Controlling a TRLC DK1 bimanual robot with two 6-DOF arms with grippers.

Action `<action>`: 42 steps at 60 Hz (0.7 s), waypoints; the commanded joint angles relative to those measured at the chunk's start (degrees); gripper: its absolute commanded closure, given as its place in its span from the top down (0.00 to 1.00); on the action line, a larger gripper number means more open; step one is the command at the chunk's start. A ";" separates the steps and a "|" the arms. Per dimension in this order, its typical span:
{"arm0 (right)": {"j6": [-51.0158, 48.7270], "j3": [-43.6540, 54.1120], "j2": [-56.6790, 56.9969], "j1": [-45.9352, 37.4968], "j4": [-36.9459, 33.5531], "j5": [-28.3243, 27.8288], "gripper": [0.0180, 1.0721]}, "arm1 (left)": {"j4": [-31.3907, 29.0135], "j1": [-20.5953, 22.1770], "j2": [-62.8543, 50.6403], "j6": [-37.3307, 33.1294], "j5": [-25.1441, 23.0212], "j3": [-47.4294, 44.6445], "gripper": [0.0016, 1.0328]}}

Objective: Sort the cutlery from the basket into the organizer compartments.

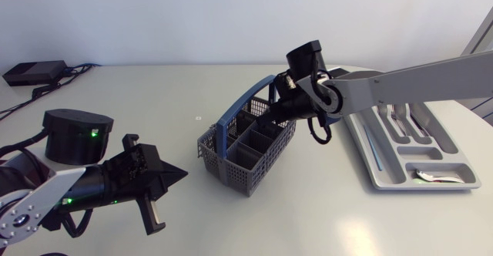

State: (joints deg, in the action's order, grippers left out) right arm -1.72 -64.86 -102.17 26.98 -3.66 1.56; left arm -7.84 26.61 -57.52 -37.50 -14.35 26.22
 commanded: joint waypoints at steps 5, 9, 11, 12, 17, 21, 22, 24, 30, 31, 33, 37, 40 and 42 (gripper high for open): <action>-0.39 4.83 4.08 1.76 2.43 0.02 0.06 | -0.25 0.90 0.56 0.85 -0.42 -1.26 0.03; -0.66 6.59 6.02 2.02 3.13 0.02 0.06 | -0.25 0.90 0.56 0.93 -0.42 -1.26 0.03; -1.10 7.73 7.16 2.11 4.10 0.20 0.06 | -0.25 0.90 0.56 0.93 -0.42 -1.34 0.03; -1.18 8.35 7.78 2.20 4.45 0.28 0.06 | -0.25 0.90 0.56 0.93 -0.42 -1.34 0.03; -1.27 11.07 10.76 2.46 7.18 0.37 0.05 | -0.16 0.99 0.56 1.11 -0.42 -1.43 0.03; -1.89 12.92 12.96 2.55 9.29 0.37 0.06 | -0.07 1.25 0.56 1.28 -0.42 -1.43 0.03; -1.89 13.36 13.58 2.64 9.73 0.37 0.06 | -0.07 1.25 0.56 1.28 -0.42 -1.43 0.03; -1.89 14.50 15.33 2.72 10.60 0.11 0.06 | -0.07 1.25 0.56 1.37 -0.42 -1.43 0.03; -2.06 17.22 19.55 3.25 13.07 -0.16 0.06 | -0.07 1.25 0.65 1.37 -0.42 -1.43 0.03; -2.06 17.66 20.26 3.25 13.33 -0.24 0.06 | -0.07 1.25 0.65 1.37 -0.42 -1.43 0.03; -1.89 18.37 21.49 3.25 13.59 -0.33 0.06 | -0.07 1.34 0.74 1.46 -0.42 -1.34 0.03; -1.89 19.86 23.95 3.34 15.00 -0.68 0.06 | -0.16 1.51 0.83 1.55 -0.42 -1.43 0.03; -1.89 20.39 25.71 3.25 15.17 -1.39 0.06 | -0.16 1.60 0.91 1.64 -0.33 -1.43 0.03; -1.80 20.74 27.02 2.90 15.17 -2.09 0.06 | -0.16 1.60 1.00 1.72 -0.33 -1.43 0.03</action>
State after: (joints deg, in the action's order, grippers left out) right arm -3.07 -45.95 -77.87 30.04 10.59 0.34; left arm -7.88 27.77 -57.34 -37.08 -14.35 26.17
